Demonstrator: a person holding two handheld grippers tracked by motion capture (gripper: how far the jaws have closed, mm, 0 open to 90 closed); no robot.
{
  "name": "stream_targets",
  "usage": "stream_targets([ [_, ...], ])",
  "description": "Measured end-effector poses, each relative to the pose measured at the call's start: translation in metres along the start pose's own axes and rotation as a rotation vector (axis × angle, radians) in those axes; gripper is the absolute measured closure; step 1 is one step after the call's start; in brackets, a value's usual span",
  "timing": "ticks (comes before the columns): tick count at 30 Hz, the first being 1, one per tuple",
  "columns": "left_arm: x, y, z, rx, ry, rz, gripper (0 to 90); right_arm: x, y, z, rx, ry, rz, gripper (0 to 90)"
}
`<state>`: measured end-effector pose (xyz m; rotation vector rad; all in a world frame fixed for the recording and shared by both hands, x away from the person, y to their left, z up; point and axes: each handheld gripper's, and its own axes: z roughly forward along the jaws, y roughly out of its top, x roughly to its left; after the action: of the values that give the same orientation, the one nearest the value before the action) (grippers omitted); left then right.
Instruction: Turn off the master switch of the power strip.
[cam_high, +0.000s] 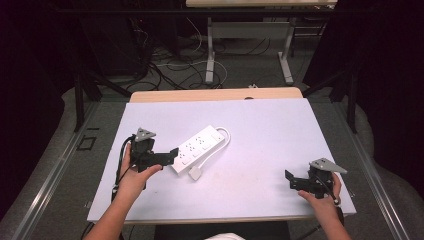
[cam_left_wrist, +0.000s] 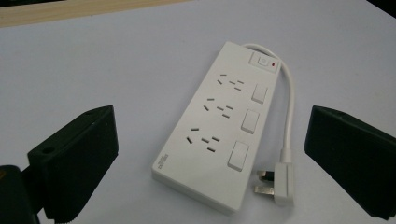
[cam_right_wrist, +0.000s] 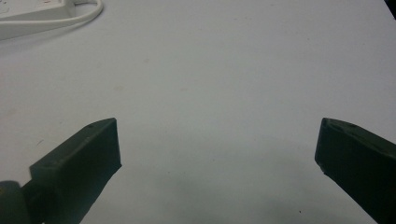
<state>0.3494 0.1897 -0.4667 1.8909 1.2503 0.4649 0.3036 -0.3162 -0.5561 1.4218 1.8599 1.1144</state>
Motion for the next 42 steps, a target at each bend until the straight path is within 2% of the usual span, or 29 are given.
stream_targets([
  [2,0.003,-0.005,-0.002,-0.007,0.000,-0.015,2.9,0.000,0.000,0.000,-0.003,0.001,-0.004,0.0],
  [7,0.013,-0.018,-0.005,-0.003,0.024,-0.024,2.9,-0.001,0.000,-0.001,0.003,-0.002,-0.016,0.0],
  [11,0.022,-0.030,-0.008,-0.002,0.037,-0.061,2.9,0.000,0.001,-0.001,0.004,-0.003,-0.013,0.0],
  [12,0.025,-0.032,-0.009,0.001,0.038,-0.065,2.9,0.000,0.000,0.000,-0.011,-0.005,-0.011,0.0],
  [14,0.029,-0.039,-0.008,-0.001,0.045,-0.081,2.9,0.000,0.001,-0.001,-0.002,-0.004,-0.017,0.0],
  [16,0.033,-0.045,-0.007,-0.005,0.052,-0.089,2.9,0.001,0.001,0.000,-0.016,-0.005,-0.010,0.0],
  [17,0.034,-0.048,-0.008,0.007,0.054,-0.094,2.9,0.001,0.001,0.000,-0.017,-0.005,-0.010,0.0],
  [20,0.039,-0.057,-0.006,0.003,0.066,-0.111,2.9,0.000,0.001,-0.001,-0.002,-0.004,-0.017,0.0],
  [25,0.046,-0.069,-0.003,0.012,0.090,-0.129,2.9,0.001,0.001,-0.001,-0.001,-0.004,-0.014,0.0],
  [30,0.051,-0.078,0.000,0.031,0.117,-0.130,2.9,0.001,0.001,-0.001,0.004,-0.006,-0.015,0.0],
  [37,0.058,-0.088,0.006,0.037,0.129,-0.151,2.9,0.000,0.000,0.000,0.007,-0.004,-0.019,0.0],
  [39,0.059,-0.089,0.007,0.031,0.144,-0.148,2.9,0.000,0.000,0.001,-0.003,0.000,-0.017,0.0],
  [40,0.060,-0.090,0.007,0.045,0.144,-0.144,2.9,0.000,0.000,0.001,-0.003,-0.004,-0.010,0.0],
  [42,0.061,-0.091,0.008,0.038,0.144,-0.150,2.9,0.000,-0.001,0.003,-0.036,-0.009,-0.013,0.0],
])
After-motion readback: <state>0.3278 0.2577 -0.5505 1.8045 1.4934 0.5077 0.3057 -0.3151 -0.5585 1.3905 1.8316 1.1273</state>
